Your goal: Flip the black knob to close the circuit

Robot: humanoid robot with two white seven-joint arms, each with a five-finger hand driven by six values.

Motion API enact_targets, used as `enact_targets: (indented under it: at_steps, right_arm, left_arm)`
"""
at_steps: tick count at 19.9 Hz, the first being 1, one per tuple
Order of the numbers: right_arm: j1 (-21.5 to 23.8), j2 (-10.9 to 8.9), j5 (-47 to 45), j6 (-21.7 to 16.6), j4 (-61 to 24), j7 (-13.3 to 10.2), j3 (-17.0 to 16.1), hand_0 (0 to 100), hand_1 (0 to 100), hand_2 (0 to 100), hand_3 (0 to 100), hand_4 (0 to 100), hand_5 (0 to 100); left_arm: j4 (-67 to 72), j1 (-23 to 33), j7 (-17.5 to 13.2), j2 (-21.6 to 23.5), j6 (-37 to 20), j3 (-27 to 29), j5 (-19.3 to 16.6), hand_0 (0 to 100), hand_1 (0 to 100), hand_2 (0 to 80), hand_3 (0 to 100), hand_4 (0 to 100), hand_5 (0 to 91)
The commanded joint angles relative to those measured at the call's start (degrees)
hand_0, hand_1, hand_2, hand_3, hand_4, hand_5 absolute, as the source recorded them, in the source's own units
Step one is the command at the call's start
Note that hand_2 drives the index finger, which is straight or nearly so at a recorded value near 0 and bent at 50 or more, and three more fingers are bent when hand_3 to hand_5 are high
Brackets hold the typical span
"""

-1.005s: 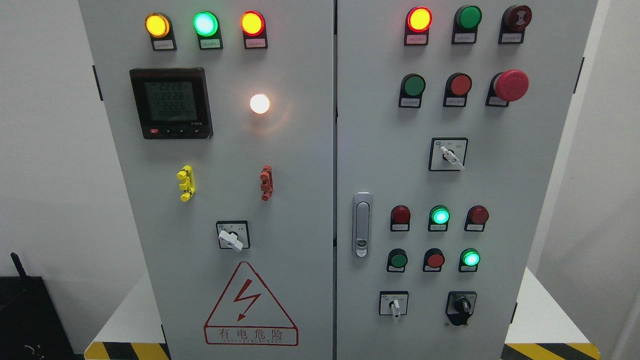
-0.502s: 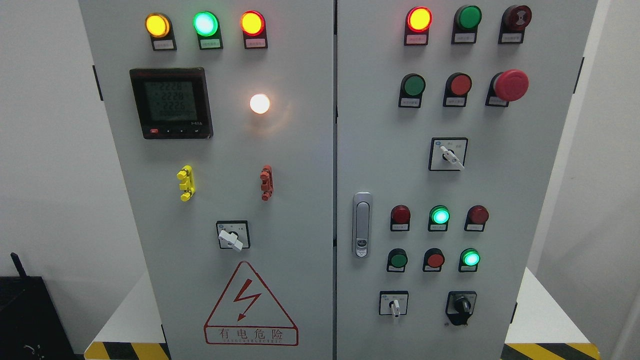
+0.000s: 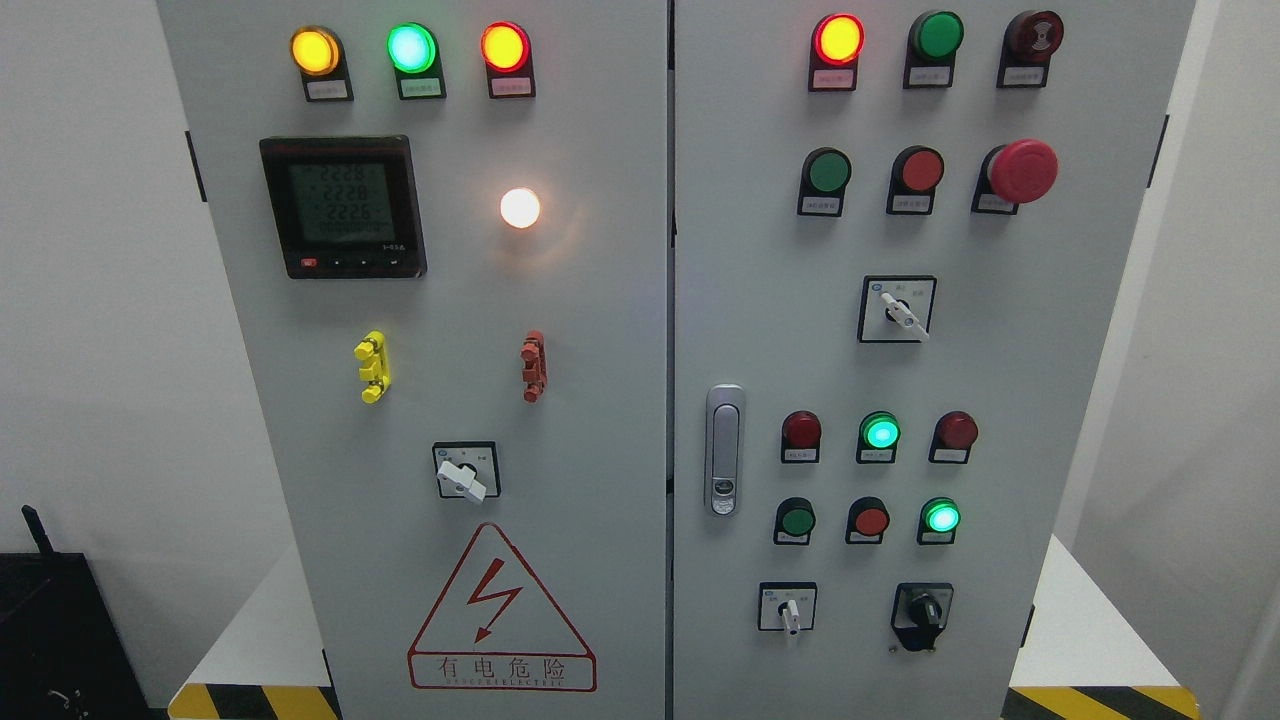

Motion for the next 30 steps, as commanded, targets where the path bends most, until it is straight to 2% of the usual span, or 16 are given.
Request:
enact_targets:
  at_steps: [1, 2, 3, 5, 7, 9, 11, 12, 13, 14, 16, 19, 21, 24, 27, 30]
  right_arm:
    - [9.3, 2.14, -4.0, -1.8, -61.5, 1.4, 9.1, 0, 11, 16, 25, 19, 6]
    - [9.4, 2.06, -4.1, -1.7, -66.9, 1.3, 9.7, 0, 13, 23, 36, 29, 14]
    - [9.5, 2.06, -4.1, -1.4, -71.8, 1.3, 10.3, 0, 15, 26, 44, 35, 20]
    - [9.5, 2.06, -4.0, -1.3, -79.4, 1.2, 12.8, 0, 16, 34, 57, 45, 32]
    - [9.3, 1.97, -3.1, 0.1, -85.2, 0.6, 14.9, 0, 18, 40, 65, 53, 46]
    - [8.5, 1.97, -0.3, 2.3, -90.7, -2.2, 15.9, 0, 20, 47, 73, 59, 52]
    - [5.2, 1.97, 10.7, 3.2, -93.1, -7.0, 15.2, 0, 24, 52, 77, 62, 57]
    - [4.4, 1.71, 17.9, 3.6, -93.8, -8.7, 14.5, 0, 27, 59, 81, 66, 63]
    - [4.0, 0.31, 26.0, 4.5, -95.3, -9.1, 11.8, 0, 30, 63, 85, 68, 67]
    - [4.0, -0.92, 33.0, 5.5, -96.9, -9.2, 10.6, 0, 32, 68, 89, 72, 71]
    - [3.3, -1.2, 42.5, 5.7, -97.6, -10.3, 10.5, 0, 35, 74, 93, 76, 76]
    - [-0.8, -1.11, 54.5, 7.4, -97.6, -13.4, 10.5, 0, 33, 82, 100, 81, 82]
    - [-4.8, -1.02, 58.0, 11.4, -97.6, -13.1, 10.7, 0, 30, 88, 100, 86, 86]
    - [-10.5, -0.93, 60.5, 17.0, -97.5, -11.4, 11.1, 0, 26, 90, 100, 87, 88]
    - [-13.3, -0.93, 60.8, 22.2, -97.2, -9.5, 11.6, 0, 24, 91, 100, 87, 88]
    - [-14.5, -0.93, 61.7, 23.4, -96.8, -9.6, 11.6, 0, 21, 91, 100, 88, 88]
  left_arm:
    - [0.0, 0.0, 0.0, 0.0, 0.0, 0.0, 0.0, 12, 56, 0.0, 0, 0, 0.0]
    - [0.0, 0.0, 0.0, 0.0, 0.0, 0.0, 0.0, 12, 56, 0.0, 0, 0, 0.0]
    - [0.0, 0.0, 0.0, 0.0, 0.0, 0.0, 0.0, 12, 56, 0.0, 0, 0, 0.0]
    - [0.0, 0.0, 0.0, 0.0, 0.0, 0.0, 0.0, 12, 56, 0.0, 0, 0, 0.0]
    - [0.0, 0.0, 0.0, 0.0, 0.0, 0.0, 0.0, 12, 56, 0.0, 0, 0, 0.0]
    - [0.0, 0.0, 0.0, 0.0, 0.0, 0.0, 0.0, 12, 56, 0.0, 0, 0, 0.0]
    - [0.0, 0.0, 0.0, 0.0, 0.0, 0.0, 0.0, 12, 56, 0.0, 0, 0, 0.0]
    - [0.0, 0.0, 0.0, 0.0, 0.0, 0.0, 0.0, 12, 56, 0.0, 0, 0, 0.0]
    - [0.0, 0.0, 0.0, 0.0, 0.0, 0.0, 0.0, 12, 56, 0.0, 0, 0, 0.0]
    - [0.0, 0.0, 0.0, 0.0, 0.0, 0.0, 0.0, 12, 56, 0.0, 0, 0, 0.0]
    - [0.0, 0.0, 0.0, 0.0, 0.0, 0.0, 0.0, 12, 56, 0.0, 0, 0, 0.0]
    - [0.0, 0.0, 0.0, 0.0, 0.0, 0.0, 0.0, 12, 56, 0.0, 0, 0, 0.0]
    - [0.0, 0.0, 0.0, 0.0, 0.0, 0.0, 0.0, 12, 56, 0.0, 0, 0, 0.0]
    - [0.0, 0.0, 0.0, 0.0, 0.0, 0.0, 0.0, 12, 56, 0.0, 0, 0, 0.0]
    - [0.0, 0.0, 0.0, 0.0, 0.0, 0.0, 0.0, 12, 56, 0.0, 0, 0, 0.0]
    - [0.0, 0.0, 0.0, 0.0, 0.0, 0.0, -0.2, 12, 56, 0.0, 0, 0, 0.0]
